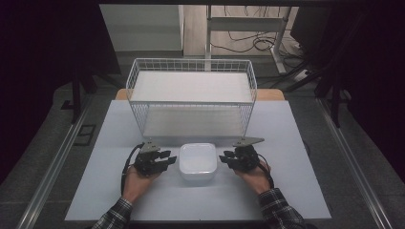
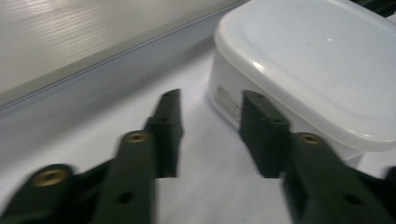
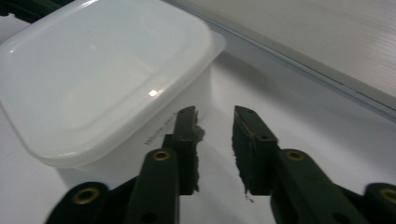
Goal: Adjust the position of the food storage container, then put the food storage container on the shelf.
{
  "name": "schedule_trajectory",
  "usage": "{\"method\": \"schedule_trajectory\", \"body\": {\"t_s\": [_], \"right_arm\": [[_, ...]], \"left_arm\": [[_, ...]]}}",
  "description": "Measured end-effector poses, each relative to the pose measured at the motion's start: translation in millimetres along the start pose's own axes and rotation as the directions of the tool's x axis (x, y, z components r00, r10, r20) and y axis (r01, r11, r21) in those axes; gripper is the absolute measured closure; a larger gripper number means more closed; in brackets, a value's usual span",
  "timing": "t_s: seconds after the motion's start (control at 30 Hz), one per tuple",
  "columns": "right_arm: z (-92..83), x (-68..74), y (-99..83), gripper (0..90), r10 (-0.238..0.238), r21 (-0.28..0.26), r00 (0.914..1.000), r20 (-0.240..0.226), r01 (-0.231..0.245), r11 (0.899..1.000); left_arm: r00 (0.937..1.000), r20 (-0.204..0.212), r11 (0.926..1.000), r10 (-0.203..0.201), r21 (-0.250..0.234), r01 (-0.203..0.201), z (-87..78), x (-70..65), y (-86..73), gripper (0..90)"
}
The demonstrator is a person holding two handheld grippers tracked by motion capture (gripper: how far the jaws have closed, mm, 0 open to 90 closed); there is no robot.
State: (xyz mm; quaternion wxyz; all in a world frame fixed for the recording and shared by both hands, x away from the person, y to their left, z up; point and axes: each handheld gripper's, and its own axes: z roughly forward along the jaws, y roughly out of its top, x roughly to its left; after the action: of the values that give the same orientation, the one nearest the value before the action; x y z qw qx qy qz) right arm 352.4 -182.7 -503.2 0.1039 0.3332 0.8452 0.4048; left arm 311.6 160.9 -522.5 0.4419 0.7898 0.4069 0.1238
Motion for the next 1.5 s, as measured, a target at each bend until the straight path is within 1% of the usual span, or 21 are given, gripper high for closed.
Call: {"method": "schedule_trajectory", "body": {"t_s": [0.03,0.07,0.1,0.13,0.17,0.2,0.23,0.27,0.33,0.5,0.63,0.77,0.9,1.03,1.13,1.17,1.2,1.23,1.27,1.33,1.5], "right_arm": [[0.0,0.0,0.0,63.9,0.0,0.0,1.0,0.0,0.0,1.0],[-0.4,-2.9,-1.1,58.7,0.014,0.004,0.9998,0.012,-0.014,1.0],[-0.4,-3.9,-1.4,56.1,0.016,0.003,0.9997,0.018,-0.016,1.0],[-0.4,-3.9,-1.4,56.1,0.016,0.003,0.9997,0.018,-0.016,1.0],[-0.8,-5.5,-1.8,53.4,0.017,0.005,0.9996,0.021,-0.017,1.0],[-1.1,-7.0,-2.0,50.8,0.023,0.007,0.9994,0.027,-0.023,1.0],[-1.1,-7.0,-2.0,48.9,0.023,0.007,0.9994,0.027,-0.023,1.0],[-1.5,-7.6,-2.0,47.5,0.024,0.007,0.9993,0.027,-0.024,1.0],[-3.7,-10.5,-1.7,42.5,0.031,0.005,0.9993,0.02,-0.031,1.0],[-9.5,-15.2,-2.1,36.1,0.05,-0.009,0.9986,0.017,-0.05,0.999],[-17.9,-17.4,-1.5,33.0,0.075,-0.01,0.997,-0.019,-0.075,0.997],[-25.5,-17.1,2.2,32.3,0.085,-0.029,0.9952,-0.047,-0.087,0.996],[-28.5,-12.7,7.6,30.9,0.085,-0.03,0.9941,-0.067,-0.087,0.996],[-29.7,-5.7,12.7,29.3,0.075,-0.035,0.9937,-0.083,-0.078,0.996],[-26.9,3.7,18.8,26.1,0.056,-0.04,0.9941,-0.093,-0.06,0.997],[-26.9,3.7,18.8,26.1,0.056,-0.04,0.9941,-0.093,-0.06,0.997],[-24.0,7.1,21.0,23.8,0.056,-0.032,0.9931,-0.103,-0.059,0.998],[-24.0,7.1,21.0,23.8,0.056,-0.032,0.9931,-0.103,-0.059,0.998],[-19.4,10.8,23.0,20.6,0.05,-0.026,0.9918,-0.118,-0.053,0.998],[-15.0,14.3,24.6,18.5,0.044,-0.017,0.9911,-0.126,-0.047,0.999],[-4.4,20.9,25.8,16.1,0.032,0.002,0.9905,-0.133,-0.032,0.999]], "left_arm": [[1.0,-0.005,1.0,-0.005,-0.003,0.005,-0.3,1.6,-0.7,54.8],[0.9999,-0.007,0.9999,-0.012,-0.01,0.012,-0.5,4.5,-1.9,45.8],[0.9999,-0.007,0.9999,-0.012,-0.01,0.012,-0.5,4.5,-1.9,40.6],[0.9999,-0.009,0.9998,-0.014,-0.014,0.013,-0.5,5.9,-2.5,40.6],[0.9998,-0.012,0.9997,-0.016,-0.016,0.016,-0.5,6.4,-2.6,36.6],[0.9998,-0.01,0.9997,-0.017,-0.019,0.017,-0.4,7.5,-2.6,29.7],[0.9998,-0.006,0.9996,-0.018,-0.022,0.018,-0.4,8.0,-2.7,29.7],[0.9997,0.004,0.9994,-0.023,-0.025,0.023,-0.2,8.8,-2.9,26.4],[0.9985,0.037,0.9988,-0.041,-0.026,0.042,0.4,10.4,-3.6,22.4],[0.9977,0.052,0.9985,-0.044,-0.031,0.046,-2.8,10.5,-2.2,18.4],[0.9946,0.067,0.9947,-0.079,-0.06,0.083,-11.5,10.8,1.7,13.5],[0.9932,0.074,0.9926,-0.09,-0.075,0.095,-19.3,7.9,7.6,11.5],[0.9917,0.098,0.9927,-0.083,-0.079,0.091,-23.8,3.5,13.6,12.4],[0.9913,0.112,0.9937,-0.069,-0.08,0.078,-23.1,-2.3,18.9,15.0],[0.9929,0.112,0.9963,-0.039,-0.071,0.047,-18.3,-10.3,23.9,15.2],[0.9931,0.111,0.9968,-0.036,-0.067,0.043,-16.7,-12.0,24.9,15.2],[0.9928,0.118,0.9976,-0.022,-0.063,0.03,-11.2,-15.8,27.0,15.0],[0.9928,0.118,0.9976,-0.022,-0.063,0.03,-11.2,-15.8,27.0,14.2],[0.9925,0.121,0.9979,-0.02,-0.059,0.027,-8.7,-17.2,27.6,13.1],[0.9923,0.122,0.9984,-0.02,-0.05,0.026,-3.9,-19.5,27.9,11.7],[0.9914,0.129,0.9997,-0.023,-0.004,0.024,7.9,-20.9,26.2,11.9]]}}
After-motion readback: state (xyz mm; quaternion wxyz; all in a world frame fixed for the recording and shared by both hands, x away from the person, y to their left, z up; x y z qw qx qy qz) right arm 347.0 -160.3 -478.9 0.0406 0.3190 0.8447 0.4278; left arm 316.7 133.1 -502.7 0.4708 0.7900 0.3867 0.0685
